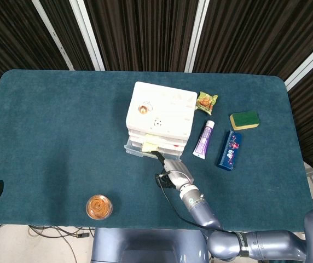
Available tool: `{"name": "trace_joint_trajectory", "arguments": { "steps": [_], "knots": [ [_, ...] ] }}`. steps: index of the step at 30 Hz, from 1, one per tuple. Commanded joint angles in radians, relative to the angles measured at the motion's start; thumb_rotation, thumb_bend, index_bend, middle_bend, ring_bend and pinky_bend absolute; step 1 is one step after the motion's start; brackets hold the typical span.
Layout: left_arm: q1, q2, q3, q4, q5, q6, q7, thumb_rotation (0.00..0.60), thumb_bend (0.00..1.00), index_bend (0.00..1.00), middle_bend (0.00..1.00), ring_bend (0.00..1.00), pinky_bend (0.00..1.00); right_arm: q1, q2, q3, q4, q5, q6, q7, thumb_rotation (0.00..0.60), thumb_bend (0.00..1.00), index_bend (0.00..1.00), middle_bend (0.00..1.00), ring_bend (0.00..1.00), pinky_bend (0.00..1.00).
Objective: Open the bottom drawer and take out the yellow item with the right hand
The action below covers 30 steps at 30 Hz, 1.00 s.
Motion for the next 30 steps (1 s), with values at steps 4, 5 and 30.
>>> {"name": "trace_joint_trajectory", "arguments": {
  "steps": [4,5,30],
  "knots": [
    [0.000,0.000,0.000,0.000,0.000,0.000,0.000,0.600,0.40,0.07,0.00,0.00,0.00,0.046,-0.008,0.009,0.009,0.049,0.007,-0.034,0.600,0.62,0.10,0.99,1.00,1.00],
    [0.000,0.000,0.000,0.000,0.000,0.000,0.000,0.600,0.40,0.07,0.00,0.00,0.00,0.052,-0.009,0.011,0.012,0.058,0.007,-0.038,0.600,0.62,0.10,0.99,1.00,1.00],
    [0.001,-0.003,-0.005,0.002,-0.005,0.003,-0.009,0.600,0.40,0.07,0.00,0.00,0.00,0.117,0.034,0.005,0.001,0.143,-0.030,-0.017,0.600,0.61,0.20,0.99,1.00,1.00]
  ]
}}
